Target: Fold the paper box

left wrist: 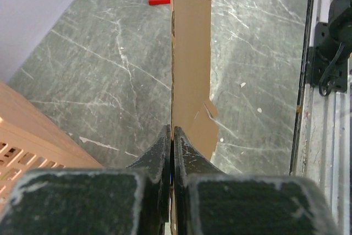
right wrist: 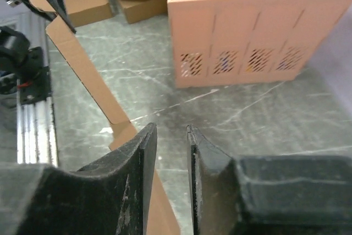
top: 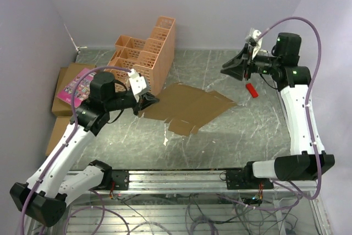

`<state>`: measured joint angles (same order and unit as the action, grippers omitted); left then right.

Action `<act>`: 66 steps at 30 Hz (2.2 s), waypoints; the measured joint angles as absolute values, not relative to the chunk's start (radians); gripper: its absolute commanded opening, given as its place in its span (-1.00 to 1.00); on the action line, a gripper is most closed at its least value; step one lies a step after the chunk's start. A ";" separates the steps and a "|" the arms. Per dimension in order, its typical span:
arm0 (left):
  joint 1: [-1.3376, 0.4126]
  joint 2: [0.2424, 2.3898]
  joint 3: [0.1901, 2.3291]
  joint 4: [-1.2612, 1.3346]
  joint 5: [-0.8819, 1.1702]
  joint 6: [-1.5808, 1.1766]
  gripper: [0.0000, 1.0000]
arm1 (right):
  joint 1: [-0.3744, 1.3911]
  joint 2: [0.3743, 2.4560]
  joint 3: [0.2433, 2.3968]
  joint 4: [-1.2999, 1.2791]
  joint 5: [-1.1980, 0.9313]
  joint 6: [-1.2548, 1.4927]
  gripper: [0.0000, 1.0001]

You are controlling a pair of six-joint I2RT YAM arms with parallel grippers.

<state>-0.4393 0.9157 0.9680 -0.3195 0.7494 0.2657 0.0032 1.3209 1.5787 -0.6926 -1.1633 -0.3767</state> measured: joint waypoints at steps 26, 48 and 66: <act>-0.439 0.976 1.028 -0.343 0.859 0.456 -0.86 | 0.228 1.388 1.581 -1.183 -1.007 -0.873 -0.29; -0.439 0.976 1.029 -0.345 0.862 0.467 -0.86 | 0.253 1.388 1.641 -1.303 -0.976 -0.948 -0.20; -0.439 0.976 1.029 -0.348 0.878 0.467 -0.87 | 0.259 1.401 1.613 -1.318 -0.962 -0.972 -0.28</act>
